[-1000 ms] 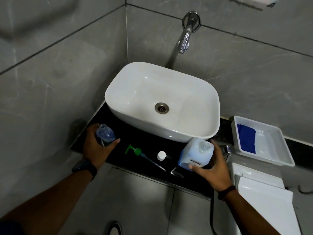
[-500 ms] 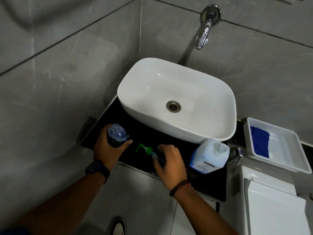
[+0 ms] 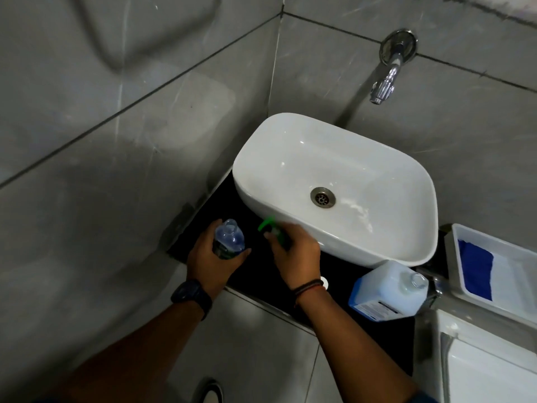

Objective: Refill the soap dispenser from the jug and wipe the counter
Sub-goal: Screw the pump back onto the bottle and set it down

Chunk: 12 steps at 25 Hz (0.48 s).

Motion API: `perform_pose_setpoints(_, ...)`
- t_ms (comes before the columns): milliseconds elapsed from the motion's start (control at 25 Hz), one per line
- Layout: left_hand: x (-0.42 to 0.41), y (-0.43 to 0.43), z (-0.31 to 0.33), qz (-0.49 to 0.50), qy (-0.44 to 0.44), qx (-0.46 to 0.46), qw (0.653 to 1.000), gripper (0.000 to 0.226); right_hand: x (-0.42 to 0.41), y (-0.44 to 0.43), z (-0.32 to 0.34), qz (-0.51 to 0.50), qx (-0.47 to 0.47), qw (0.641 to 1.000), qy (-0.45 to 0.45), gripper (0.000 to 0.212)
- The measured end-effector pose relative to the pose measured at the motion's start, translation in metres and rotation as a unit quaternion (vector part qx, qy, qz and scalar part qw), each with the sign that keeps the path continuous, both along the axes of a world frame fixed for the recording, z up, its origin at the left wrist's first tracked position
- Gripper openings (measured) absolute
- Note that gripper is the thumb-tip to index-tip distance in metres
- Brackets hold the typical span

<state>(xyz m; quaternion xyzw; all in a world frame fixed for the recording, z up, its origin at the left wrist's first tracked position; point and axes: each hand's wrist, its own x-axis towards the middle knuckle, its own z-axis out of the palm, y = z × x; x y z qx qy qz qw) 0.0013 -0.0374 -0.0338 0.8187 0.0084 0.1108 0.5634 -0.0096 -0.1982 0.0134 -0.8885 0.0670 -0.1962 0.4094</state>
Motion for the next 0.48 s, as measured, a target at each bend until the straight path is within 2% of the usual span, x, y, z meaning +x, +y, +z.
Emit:
perform_pose_setpoints(120,-0.002,-0.009,0.017,-0.009,0.003,-0.015,1.000,0.071,0.008,0.008,0.068,-0.023,0.173,0.977,-0.126,0.018)
perform_pose_setpoints(200,-0.005,-0.018,0.035,-0.004,-0.016,0.017,1.000,0.075,0.008,0.012,0.117,0.003,0.294,0.934,-0.201,0.023)
perform_pose_setpoints(240,-0.007,-0.023,0.045,-0.003,-0.032,0.036,0.999,0.075,0.007,0.012,0.140,0.018,0.324,0.915,-0.238,0.025)
perform_pose_setpoints(360,-0.013,-0.035,0.079,-0.016,-0.055,0.042,0.997,0.071,0.003,0.011,0.194,0.056,0.336,0.890,-0.302,0.027)
perform_pose_setpoints(480,-0.012,-0.045,0.102,-0.021,-0.051,0.053,0.997,0.073,-0.001,0.007,0.212,0.078,0.316,0.907,-0.268,0.025)
